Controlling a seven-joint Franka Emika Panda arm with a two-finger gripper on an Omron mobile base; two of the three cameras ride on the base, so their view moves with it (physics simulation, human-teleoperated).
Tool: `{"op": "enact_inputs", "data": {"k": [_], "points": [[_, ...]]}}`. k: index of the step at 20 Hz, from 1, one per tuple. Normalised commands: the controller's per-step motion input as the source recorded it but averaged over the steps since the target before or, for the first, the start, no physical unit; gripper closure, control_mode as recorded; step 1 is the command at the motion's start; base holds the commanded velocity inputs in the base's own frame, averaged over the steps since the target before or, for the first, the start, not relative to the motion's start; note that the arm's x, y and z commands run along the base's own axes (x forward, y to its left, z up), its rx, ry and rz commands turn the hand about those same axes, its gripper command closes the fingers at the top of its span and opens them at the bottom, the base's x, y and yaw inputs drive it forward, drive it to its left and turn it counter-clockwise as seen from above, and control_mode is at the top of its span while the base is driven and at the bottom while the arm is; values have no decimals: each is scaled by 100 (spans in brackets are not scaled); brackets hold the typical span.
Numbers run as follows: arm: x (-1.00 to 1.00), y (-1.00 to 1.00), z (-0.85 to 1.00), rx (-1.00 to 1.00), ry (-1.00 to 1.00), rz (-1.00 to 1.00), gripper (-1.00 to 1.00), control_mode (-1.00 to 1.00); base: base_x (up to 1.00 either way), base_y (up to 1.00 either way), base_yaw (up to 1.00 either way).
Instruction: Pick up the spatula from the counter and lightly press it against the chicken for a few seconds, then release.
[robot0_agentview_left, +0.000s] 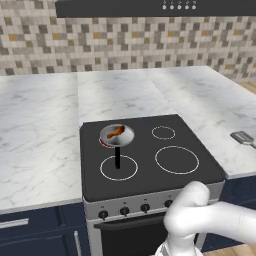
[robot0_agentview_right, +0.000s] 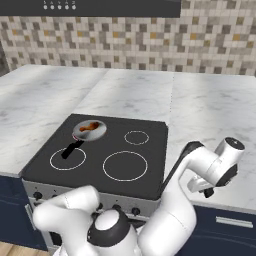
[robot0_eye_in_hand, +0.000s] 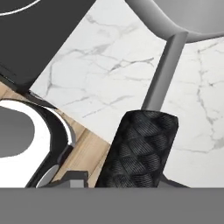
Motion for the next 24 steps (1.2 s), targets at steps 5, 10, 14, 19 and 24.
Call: {"op": "enact_inputs", "data": {"k": [5, 10, 14, 19, 24], "points": [[-37, 98, 27, -7, -29, -5, 100, -100, 0, 0, 0], [-23, 72, 36, -3, -21, -3, 100, -100, 0, 0, 0], [-9, 60, 46, -7, -18, 3, 100, -100, 0, 0, 0], [0, 53, 49, -5, -2, 11, 100, -100, 0, 0, 0], [0, 46, 28, -5, 0, 19, 100, -100, 0, 0, 0]]}}
